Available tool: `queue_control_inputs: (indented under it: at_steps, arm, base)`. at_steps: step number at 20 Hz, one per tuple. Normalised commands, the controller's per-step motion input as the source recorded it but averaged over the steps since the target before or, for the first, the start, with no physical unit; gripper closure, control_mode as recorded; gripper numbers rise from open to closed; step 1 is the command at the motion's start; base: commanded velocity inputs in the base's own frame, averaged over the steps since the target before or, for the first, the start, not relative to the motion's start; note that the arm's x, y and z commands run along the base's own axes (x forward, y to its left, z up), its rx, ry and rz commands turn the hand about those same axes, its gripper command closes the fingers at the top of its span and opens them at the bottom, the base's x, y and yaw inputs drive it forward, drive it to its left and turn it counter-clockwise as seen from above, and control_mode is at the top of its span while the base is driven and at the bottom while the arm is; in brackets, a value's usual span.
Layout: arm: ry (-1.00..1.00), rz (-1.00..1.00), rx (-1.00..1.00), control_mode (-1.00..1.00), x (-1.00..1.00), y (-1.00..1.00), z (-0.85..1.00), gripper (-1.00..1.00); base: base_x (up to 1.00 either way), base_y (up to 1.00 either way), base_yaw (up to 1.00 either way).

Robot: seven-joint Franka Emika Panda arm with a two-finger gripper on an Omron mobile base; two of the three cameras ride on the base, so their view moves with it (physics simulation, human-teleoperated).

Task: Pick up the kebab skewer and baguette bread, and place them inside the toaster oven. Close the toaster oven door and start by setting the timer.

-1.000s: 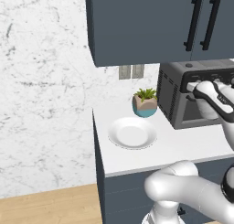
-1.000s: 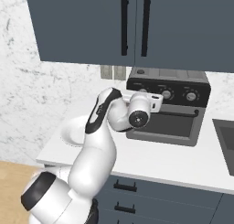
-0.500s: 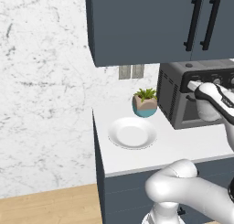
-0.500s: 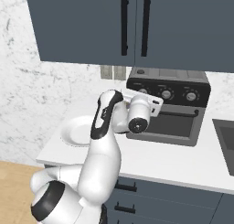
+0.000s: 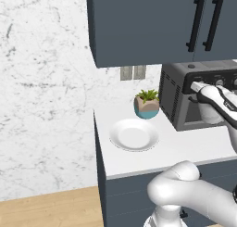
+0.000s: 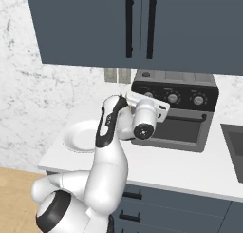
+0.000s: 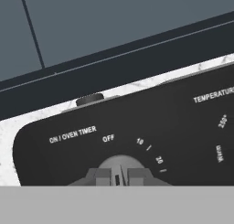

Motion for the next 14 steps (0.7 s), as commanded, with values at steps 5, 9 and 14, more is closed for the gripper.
queue_control_inputs:
  at_steps: [5, 9, 14]
  arm:
    - [0.0, -0.06, 0.0, -1.0, 0.01, 0.15, -0.09, 1.0]
    - [0.0, -0.07, 0.01, -1.0, 0.02, 0.1, -0.07, 1.0]
    - [0.0, -0.08, 0.05, -1.0, 0.0, 0.03, -0.01, 1.0]
  base:
    - [0.0, 0.0, 0.0]
    - [0.0, 0.0, 0.0]
    - [0.0, 0.0, 0.0]
